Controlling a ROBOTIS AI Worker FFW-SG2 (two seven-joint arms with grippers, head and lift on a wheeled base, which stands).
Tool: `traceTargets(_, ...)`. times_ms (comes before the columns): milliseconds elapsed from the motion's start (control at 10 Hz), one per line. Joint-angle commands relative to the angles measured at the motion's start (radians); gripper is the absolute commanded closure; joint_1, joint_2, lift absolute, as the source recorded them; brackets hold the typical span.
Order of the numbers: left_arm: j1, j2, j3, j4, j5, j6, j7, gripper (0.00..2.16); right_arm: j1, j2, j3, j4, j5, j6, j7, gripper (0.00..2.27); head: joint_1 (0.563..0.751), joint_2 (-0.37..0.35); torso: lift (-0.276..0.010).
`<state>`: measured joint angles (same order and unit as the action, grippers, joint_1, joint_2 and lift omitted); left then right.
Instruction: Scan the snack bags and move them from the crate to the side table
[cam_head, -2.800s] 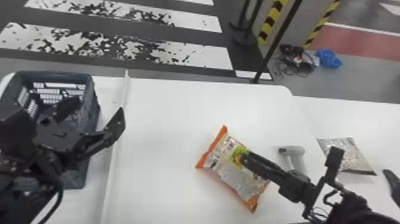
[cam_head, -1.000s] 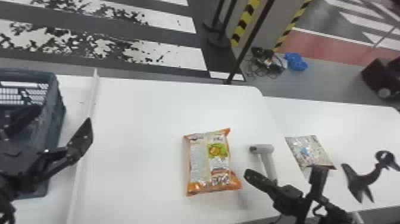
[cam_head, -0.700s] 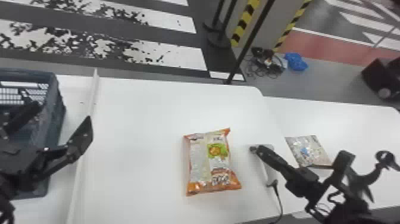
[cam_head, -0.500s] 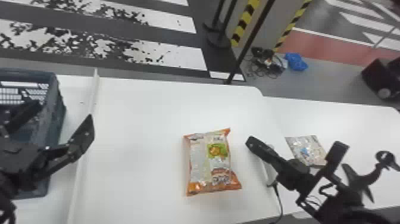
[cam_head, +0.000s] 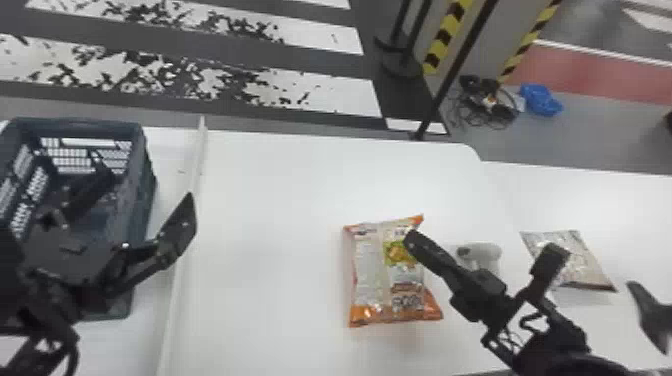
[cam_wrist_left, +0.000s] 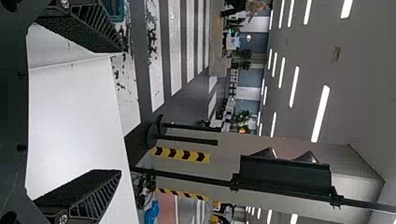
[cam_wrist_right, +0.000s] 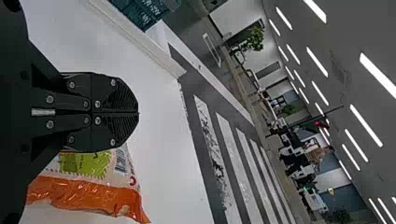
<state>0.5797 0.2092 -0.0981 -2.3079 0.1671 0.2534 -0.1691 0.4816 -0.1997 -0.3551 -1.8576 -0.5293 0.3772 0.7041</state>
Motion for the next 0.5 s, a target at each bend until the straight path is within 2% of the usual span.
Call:
traceTargets(0,0.002,0.001,0.006,0.001,0.0,0.001,0.002,0.07,-0.052,0.002,0.033,0.064,0.02,-0.007,0.0,2.24,0.695,-0.228,-0.087)
traceTargets(200,0.009,0.001,0.014,0.001,0.002,0.001,0.003,0.07,-0.083,0.002,0.081,0.1,0.043,-0.022,-0.009,2.24,0.695,-0.196,-0.087)
traceTargets(400,0.012,0.001,0.021,0.002,0.002,0.001,0.003,0.07,-0.086,0.002,0.082,0.112,0.048,-0.022,-0.011,2.24,0.695,-0.174,-0.087)
